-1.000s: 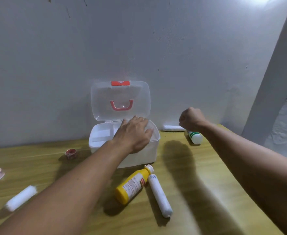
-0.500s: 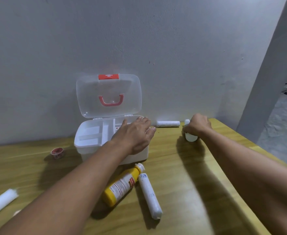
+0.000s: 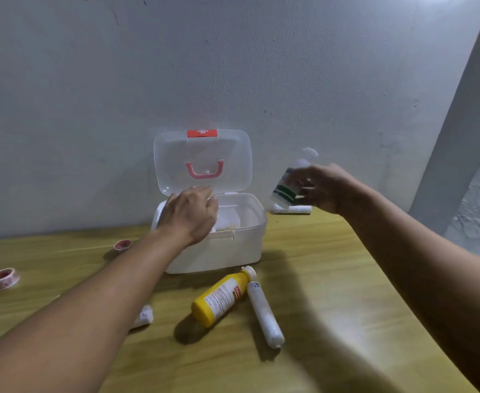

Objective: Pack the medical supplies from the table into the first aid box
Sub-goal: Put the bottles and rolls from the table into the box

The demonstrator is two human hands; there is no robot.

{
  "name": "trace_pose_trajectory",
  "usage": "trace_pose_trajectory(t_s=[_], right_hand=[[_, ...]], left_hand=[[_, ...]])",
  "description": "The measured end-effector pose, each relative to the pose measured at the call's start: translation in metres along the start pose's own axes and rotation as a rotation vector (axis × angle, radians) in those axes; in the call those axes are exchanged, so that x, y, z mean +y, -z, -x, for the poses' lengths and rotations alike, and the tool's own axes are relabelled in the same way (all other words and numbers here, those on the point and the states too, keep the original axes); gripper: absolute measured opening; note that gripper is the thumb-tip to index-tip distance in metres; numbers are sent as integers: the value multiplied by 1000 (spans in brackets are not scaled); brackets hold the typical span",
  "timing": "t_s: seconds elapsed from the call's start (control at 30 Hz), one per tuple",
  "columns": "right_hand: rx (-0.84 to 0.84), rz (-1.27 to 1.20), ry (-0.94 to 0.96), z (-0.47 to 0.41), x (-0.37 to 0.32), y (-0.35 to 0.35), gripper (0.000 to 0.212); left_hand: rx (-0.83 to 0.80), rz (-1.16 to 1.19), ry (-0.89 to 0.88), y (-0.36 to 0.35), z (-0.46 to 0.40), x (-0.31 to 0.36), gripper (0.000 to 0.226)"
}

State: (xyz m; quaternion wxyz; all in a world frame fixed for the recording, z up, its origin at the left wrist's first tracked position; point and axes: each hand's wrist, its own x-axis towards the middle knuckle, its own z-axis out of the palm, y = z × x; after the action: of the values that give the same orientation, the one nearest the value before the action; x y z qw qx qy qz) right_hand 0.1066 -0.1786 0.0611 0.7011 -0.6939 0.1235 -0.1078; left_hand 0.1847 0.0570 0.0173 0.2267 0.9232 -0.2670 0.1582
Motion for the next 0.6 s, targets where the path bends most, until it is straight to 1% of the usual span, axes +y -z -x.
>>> trace_pose_trajectory(t_s=[0.07, 0.2, 0.3, 0.47, 0.6], right_hand=[[-34, 77, 62, 4, -12, -18, 26], [-21, 333, 97, 8, -19, -55, 39], [-81, 444, 82, 8, -12, -78, 36], [-74, 626, 55, 0, 4, -102, 41], [-129, 727, 34, -6, 15, -109, 39]], left_hand=[[-23, -29, 59, 7, 5, -10, 30], [-111, -57, 115, 9, 11, -23, 31], [-177, -118, 113, 3, 11, -29, 38], [-228, -182, 123, 1, 9, -29, 41], [-265, -219, 90, -5, 6, -35, 46]])
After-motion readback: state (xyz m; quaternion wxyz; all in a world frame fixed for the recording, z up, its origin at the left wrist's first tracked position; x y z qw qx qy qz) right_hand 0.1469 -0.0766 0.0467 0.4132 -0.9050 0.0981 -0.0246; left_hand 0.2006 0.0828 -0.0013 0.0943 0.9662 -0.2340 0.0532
